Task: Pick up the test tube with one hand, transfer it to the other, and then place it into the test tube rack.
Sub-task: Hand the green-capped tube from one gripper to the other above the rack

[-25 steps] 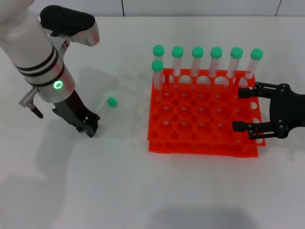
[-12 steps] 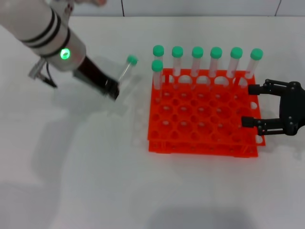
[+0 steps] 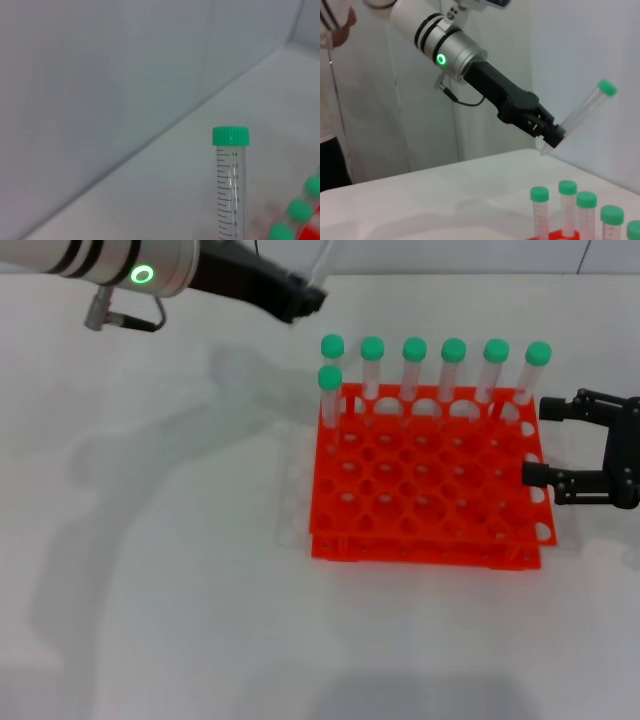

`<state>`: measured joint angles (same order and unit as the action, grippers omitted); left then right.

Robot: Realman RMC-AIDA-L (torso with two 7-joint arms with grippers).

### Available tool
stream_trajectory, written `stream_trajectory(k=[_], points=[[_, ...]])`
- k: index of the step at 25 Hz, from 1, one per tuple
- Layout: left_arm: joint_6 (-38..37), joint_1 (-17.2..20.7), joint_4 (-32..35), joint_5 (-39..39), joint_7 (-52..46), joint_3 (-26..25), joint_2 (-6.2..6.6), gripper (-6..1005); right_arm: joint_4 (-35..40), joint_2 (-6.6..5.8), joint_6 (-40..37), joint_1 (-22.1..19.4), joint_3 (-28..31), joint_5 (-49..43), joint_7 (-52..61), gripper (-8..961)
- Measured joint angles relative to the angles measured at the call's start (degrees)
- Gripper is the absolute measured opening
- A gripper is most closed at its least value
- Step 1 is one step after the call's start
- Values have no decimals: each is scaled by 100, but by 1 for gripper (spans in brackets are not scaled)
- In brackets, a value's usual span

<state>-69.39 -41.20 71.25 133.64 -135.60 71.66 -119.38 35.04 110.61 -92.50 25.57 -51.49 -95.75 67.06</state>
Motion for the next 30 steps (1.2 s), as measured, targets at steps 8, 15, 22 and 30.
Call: stream_trajectory(k=[8,15,22,30], points=[[21,7,-1356,-2458,2686,-178,74,204,36,82,-21,-73,98,34,20,870],[-882,-398,-2813,-2887,4385,-553,191,208,68,67,-41,-106,324,84,225,869],[-1306,-600,-3491,-2826,5104,-539,310,212,117,30,-171,-67,664,107,657,869],[-1301,-607,-3523,-2758,5202,-536,273,217,-91,-3,-719,183,704,538,1263,869]])
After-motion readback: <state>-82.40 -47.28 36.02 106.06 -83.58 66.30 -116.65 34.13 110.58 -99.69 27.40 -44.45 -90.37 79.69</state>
